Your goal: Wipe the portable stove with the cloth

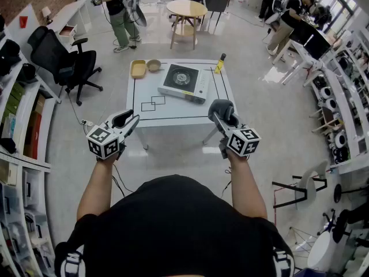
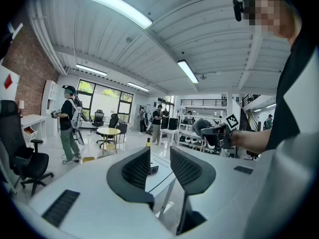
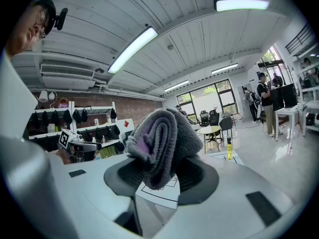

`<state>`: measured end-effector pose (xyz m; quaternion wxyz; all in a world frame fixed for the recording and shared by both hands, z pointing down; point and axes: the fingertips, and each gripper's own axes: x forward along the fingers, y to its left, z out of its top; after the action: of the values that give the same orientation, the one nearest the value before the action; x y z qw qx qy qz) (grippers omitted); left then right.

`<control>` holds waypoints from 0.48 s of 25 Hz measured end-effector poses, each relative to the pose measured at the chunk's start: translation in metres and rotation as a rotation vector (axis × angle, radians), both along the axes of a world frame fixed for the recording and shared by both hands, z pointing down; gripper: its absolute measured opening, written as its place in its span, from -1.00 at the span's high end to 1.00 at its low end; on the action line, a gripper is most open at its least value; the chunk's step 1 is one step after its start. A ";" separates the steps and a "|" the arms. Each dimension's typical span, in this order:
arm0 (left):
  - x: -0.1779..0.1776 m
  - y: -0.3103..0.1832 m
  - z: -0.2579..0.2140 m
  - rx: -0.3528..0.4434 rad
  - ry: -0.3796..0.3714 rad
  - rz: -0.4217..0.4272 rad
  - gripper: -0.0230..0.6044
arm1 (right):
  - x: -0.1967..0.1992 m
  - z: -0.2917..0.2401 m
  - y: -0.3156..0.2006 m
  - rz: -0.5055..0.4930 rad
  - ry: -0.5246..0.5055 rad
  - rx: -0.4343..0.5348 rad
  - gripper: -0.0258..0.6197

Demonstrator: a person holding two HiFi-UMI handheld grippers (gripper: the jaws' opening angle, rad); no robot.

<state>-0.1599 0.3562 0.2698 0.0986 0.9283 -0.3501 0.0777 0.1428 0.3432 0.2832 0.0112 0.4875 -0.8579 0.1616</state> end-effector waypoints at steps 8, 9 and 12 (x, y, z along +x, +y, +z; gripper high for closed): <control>-0.002 0.005 -0.005 0.017 0.005 -0.001 0.47 | 0.002 0.002 0.008 0.008 0.002 -0.005 0.35; -0.001 0.005 -0.005 0.016 0.006 0.002 0.47 | 0.002 0.001 0.009 0.009 0.002 -0.006 0.35; 0.001 0.005 -0.004 0.015 0.007 0.012 0.47 | 0.004 0.002 0.010 0.014 0.007 -0.008 0.35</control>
<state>-0.1589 0.3610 0.2657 0.0922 0.9314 -0.3446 0.0725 0.1464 0.3533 0.2850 0.0149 0.4941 -0.8538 0.1633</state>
